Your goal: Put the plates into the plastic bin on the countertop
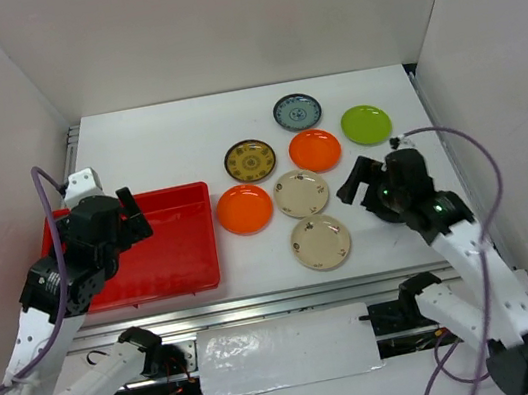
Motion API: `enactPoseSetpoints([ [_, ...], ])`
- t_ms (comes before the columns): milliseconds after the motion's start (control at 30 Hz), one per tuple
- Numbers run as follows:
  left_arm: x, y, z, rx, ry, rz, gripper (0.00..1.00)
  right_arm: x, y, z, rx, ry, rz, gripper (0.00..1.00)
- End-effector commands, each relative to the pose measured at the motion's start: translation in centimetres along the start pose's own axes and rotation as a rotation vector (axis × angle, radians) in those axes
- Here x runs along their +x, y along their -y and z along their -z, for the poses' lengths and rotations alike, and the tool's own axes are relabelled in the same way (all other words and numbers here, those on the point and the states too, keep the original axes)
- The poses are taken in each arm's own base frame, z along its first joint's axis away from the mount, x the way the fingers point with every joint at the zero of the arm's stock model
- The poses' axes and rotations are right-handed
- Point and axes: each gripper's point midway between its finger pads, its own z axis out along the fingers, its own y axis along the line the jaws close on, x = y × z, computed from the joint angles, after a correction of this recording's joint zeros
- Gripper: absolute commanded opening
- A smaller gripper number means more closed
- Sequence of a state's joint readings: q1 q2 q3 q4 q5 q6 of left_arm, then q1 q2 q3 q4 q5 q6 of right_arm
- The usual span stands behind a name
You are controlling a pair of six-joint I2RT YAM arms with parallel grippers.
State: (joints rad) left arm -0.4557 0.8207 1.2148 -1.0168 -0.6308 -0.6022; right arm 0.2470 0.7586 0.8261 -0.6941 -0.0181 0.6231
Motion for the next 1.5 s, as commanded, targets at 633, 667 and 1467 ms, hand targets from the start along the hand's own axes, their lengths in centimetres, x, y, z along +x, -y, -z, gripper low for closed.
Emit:
enactPoseSetpoints([
  [633, -0.3, 2.1, -1.3, 0.077, 0.020, -0.042, 0.99, 11.6, 6.8, -8.9, 0.104, -0.263, -0.215, 0.60],
  [667, -0.4, 2.0, -1.2, 0.074, 0.024, -0.040, 0.99, 11.8, 7.0, -9.1, 0.105, -0.268, -0.213, 0.56],
  [1467, -0.1, 1.4, -0.9, 0.065, 0.026, -0.031, 0.99, 13.1, 6.6, -7.6, 0.085, -0.246, -0.198, 0.00],
])
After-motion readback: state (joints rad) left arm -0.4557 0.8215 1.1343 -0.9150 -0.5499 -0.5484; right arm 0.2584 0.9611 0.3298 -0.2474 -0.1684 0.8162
